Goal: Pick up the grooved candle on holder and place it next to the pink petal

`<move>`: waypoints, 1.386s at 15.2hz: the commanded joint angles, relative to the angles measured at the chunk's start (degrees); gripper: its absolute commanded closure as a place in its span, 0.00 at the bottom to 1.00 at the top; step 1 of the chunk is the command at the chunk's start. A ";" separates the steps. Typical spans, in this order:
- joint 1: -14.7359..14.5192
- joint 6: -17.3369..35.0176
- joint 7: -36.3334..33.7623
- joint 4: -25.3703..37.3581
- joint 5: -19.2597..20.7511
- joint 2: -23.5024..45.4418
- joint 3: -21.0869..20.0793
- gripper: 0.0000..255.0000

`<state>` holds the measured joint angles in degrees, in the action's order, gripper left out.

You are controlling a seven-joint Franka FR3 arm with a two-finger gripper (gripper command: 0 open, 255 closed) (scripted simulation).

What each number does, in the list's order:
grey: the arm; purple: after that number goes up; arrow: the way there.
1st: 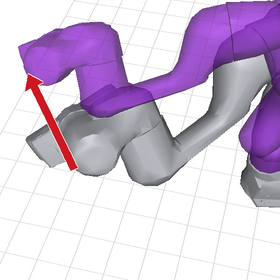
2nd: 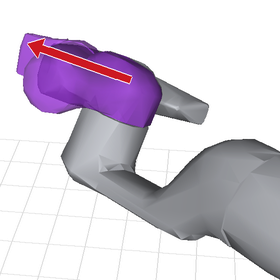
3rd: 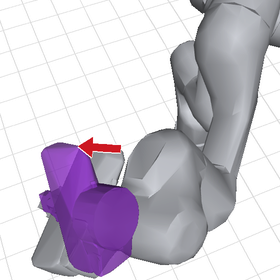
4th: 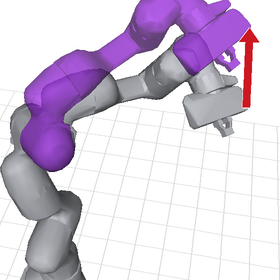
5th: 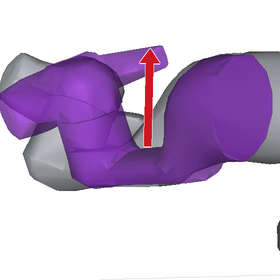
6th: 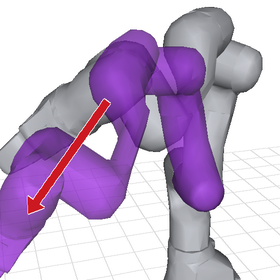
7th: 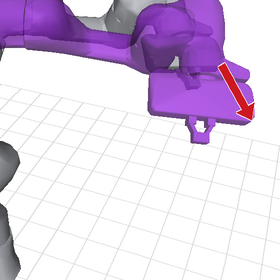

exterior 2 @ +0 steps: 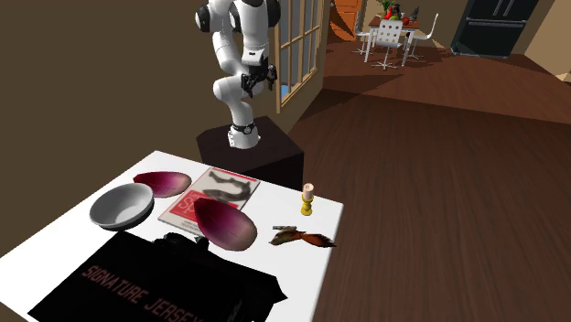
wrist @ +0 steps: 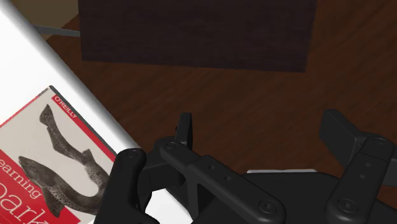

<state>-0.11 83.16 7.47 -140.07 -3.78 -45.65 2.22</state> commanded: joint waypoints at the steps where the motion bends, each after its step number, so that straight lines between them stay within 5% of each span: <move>1: 0.00 0.00 0.00 0.00 0.00 0.00 0.00 0.00; 11: -0.37 16.25 1.85 6.82 1.21 20.21 -0.01 0.00; 21: -0.53 25.96 2.93 20.91 2.19 41.11 -0.02 0.00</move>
<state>-0.74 108.24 10.08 -120.59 -1.76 -6.54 2.07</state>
